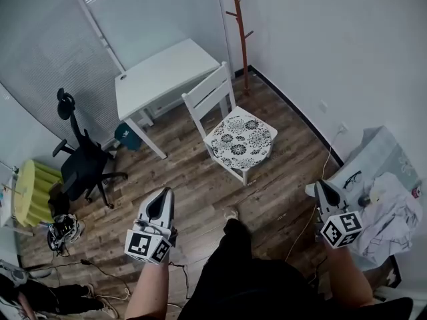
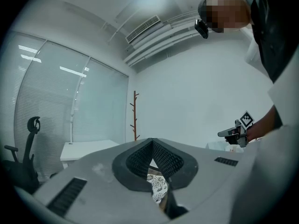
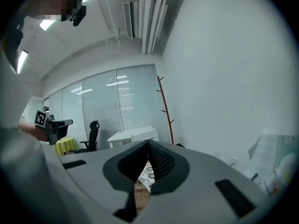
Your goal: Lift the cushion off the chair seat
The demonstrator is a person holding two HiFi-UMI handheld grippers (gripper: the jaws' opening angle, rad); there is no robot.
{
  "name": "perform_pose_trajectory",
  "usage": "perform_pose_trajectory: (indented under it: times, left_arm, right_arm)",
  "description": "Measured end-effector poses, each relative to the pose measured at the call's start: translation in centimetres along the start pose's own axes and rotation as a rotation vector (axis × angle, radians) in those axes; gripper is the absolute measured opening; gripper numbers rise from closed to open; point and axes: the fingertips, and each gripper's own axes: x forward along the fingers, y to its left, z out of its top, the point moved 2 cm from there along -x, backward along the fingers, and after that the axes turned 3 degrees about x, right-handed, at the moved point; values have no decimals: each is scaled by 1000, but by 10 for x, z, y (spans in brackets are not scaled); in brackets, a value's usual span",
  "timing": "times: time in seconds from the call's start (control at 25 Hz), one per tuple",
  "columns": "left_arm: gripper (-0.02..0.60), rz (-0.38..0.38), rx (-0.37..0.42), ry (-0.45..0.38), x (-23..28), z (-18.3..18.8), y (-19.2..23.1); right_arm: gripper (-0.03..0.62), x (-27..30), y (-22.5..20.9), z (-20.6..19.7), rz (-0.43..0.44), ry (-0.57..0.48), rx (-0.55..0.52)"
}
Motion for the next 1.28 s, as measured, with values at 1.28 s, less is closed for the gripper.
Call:
perform_pose_trajectory:
  times: [1.28]
  left_arm:
    - [3, -121, -80, 33, 301, -55, 230]
  right_arm:
    - [8, 340, -10, 85, -81, 106, -47]
